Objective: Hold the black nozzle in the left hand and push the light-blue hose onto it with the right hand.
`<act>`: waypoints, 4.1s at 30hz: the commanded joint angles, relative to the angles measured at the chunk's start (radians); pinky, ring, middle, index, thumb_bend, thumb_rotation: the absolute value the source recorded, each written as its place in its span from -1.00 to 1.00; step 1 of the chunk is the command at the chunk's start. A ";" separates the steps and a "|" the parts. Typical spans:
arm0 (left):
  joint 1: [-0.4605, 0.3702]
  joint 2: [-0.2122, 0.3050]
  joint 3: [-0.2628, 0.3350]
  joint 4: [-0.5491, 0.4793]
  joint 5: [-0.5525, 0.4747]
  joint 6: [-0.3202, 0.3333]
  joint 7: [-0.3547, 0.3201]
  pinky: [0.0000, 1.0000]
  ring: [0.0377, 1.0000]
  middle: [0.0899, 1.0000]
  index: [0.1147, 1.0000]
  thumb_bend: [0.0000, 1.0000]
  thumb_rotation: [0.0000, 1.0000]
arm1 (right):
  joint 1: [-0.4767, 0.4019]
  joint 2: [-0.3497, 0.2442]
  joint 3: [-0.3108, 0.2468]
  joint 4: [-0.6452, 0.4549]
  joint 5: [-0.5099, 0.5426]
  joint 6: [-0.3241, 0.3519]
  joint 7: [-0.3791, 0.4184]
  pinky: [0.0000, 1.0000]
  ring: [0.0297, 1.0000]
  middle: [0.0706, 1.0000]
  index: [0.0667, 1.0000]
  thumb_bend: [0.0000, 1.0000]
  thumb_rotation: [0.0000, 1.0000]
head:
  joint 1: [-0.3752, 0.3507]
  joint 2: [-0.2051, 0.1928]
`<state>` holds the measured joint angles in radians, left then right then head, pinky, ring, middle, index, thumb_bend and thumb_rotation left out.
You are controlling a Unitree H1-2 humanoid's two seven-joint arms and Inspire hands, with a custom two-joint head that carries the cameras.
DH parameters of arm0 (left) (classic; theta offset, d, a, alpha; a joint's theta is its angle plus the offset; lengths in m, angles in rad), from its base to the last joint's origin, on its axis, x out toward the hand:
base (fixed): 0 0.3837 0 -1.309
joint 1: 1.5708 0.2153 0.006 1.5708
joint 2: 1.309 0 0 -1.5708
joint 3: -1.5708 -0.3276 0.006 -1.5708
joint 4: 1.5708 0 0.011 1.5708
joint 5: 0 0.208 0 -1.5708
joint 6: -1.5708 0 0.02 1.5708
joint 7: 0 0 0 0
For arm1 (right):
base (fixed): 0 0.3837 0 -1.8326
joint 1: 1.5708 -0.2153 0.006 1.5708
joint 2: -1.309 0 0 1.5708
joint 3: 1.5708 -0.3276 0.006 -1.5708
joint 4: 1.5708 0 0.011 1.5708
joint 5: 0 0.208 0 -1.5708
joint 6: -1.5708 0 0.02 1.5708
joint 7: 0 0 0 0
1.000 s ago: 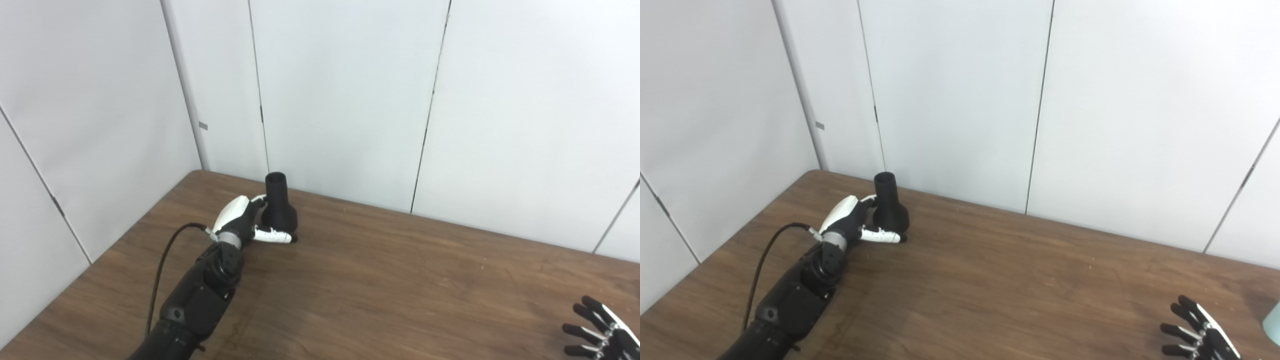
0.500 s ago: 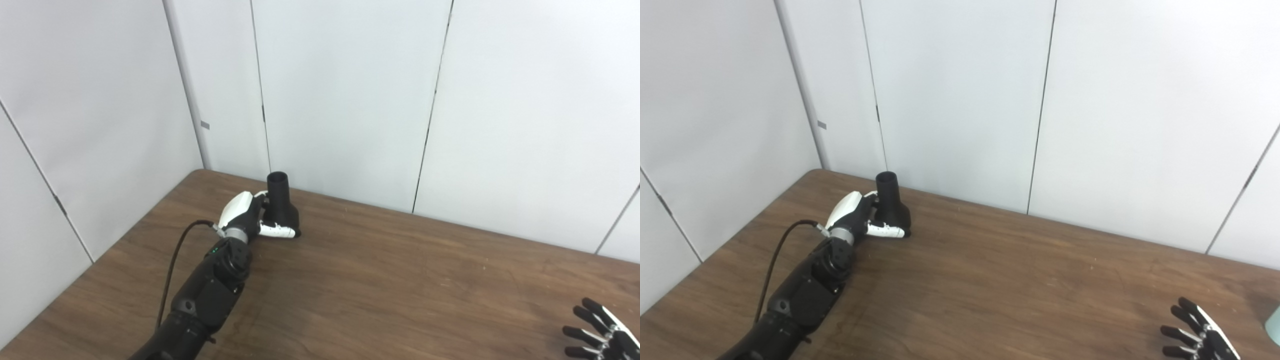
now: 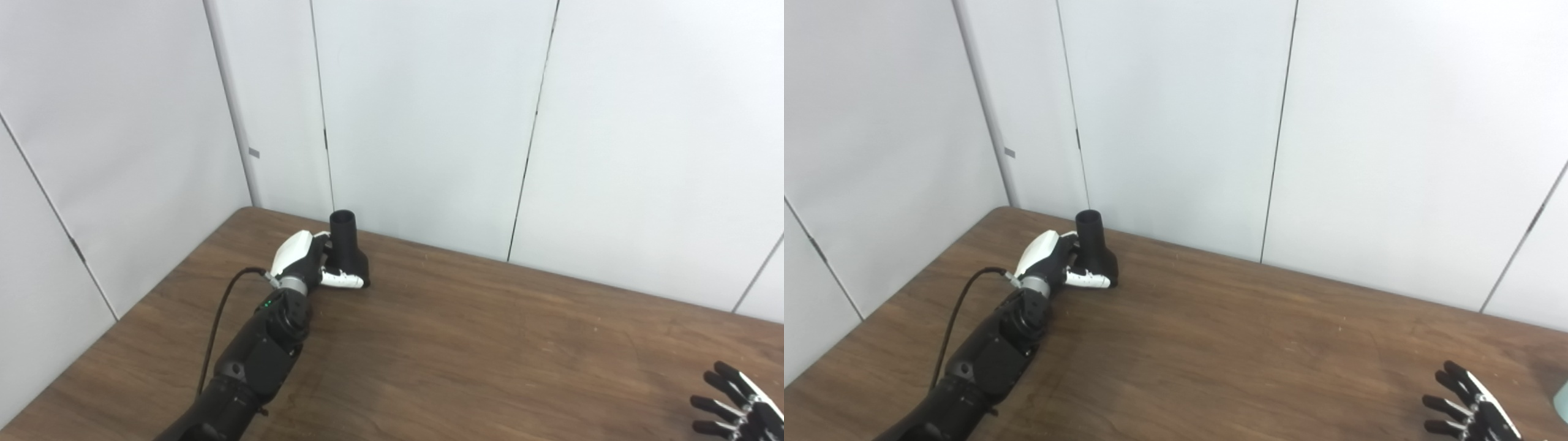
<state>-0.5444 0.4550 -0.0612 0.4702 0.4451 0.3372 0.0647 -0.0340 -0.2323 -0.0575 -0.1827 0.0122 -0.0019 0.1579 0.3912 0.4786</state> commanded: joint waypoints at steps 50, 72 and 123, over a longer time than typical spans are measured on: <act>0.035 -0.053 -0.386 -0.252 0.005 -0.199 -0.386 -0.14 -0.21 -0.22 -0.17 0.05 -1.00 | -0.047 0.046 0.002 -0.047 -0.053 0.021 -0.050 0.28 0.49 0.69 0.72 0.56 -0.59 | -0.203 0.058; 0.096 -0.246 -0.491 -0.128 0.267 -0.381 -0.050 -0.50 -0.32 -0.29 -0.13 0.05 -1.00 | -0.065 0.085 0.013 -0.067 -0.084 0.002 -0.073 0.18 0.47 0.68 0.73 0.51 -0.69 | -0.292 0.078; 0.050 -0.087 -0.548 0.146 0.261 -0.604 -0.014 -0.36 -0.23 -0.23 -0.12 0.05 -1.00 | -0.609 -0.364 -0.113 0.060 -0.783 0.472 0.430 0.23 0.52 0.64 0.69 0.59 -0.70 | -0.834 -0.013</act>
<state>-0.5751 0.2802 -0.5790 0.5037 0.6203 -0.3217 0.1189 -0.5811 -0.5715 -0.1653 -0.1172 -0.7092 0.4703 0.5642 -0.4418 0.4648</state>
